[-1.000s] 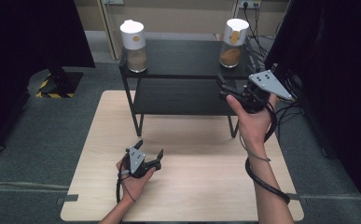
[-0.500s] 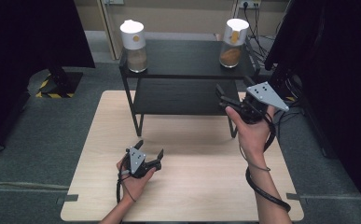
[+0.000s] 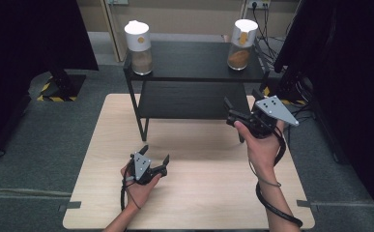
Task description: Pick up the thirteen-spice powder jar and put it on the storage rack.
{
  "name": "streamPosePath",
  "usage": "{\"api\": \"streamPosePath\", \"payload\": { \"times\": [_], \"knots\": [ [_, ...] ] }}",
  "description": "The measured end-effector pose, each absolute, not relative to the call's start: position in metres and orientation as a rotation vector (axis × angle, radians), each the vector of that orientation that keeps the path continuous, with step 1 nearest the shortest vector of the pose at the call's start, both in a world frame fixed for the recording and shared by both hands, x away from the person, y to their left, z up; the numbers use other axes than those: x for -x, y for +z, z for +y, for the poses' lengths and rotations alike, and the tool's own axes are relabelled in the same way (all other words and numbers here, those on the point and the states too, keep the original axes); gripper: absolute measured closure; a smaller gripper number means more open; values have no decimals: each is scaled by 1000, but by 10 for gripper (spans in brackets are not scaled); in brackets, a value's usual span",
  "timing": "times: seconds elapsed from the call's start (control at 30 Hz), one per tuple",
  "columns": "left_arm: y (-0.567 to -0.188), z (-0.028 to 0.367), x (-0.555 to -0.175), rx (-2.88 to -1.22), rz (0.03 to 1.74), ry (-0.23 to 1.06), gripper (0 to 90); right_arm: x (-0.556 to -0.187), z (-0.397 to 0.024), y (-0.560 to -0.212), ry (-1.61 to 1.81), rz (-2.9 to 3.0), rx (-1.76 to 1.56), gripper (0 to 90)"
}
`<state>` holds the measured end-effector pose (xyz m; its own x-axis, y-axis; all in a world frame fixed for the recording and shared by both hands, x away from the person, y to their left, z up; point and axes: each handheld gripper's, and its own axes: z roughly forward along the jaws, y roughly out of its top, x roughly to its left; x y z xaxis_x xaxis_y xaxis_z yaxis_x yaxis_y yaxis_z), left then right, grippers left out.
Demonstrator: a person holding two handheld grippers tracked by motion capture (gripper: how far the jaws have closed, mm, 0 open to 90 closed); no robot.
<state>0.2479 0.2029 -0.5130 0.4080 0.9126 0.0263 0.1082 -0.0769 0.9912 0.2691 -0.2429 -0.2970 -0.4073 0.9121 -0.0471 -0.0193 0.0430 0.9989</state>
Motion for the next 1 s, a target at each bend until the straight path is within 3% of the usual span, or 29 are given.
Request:
{"api": "streamPosePath", "payload": {
  "times": [1.0],
  "knots": [
    [-513, 202, -247, -1505, 948, 868, 112, -258, -247, -336, 1450, 1571, -982, 74]
  ]
}}
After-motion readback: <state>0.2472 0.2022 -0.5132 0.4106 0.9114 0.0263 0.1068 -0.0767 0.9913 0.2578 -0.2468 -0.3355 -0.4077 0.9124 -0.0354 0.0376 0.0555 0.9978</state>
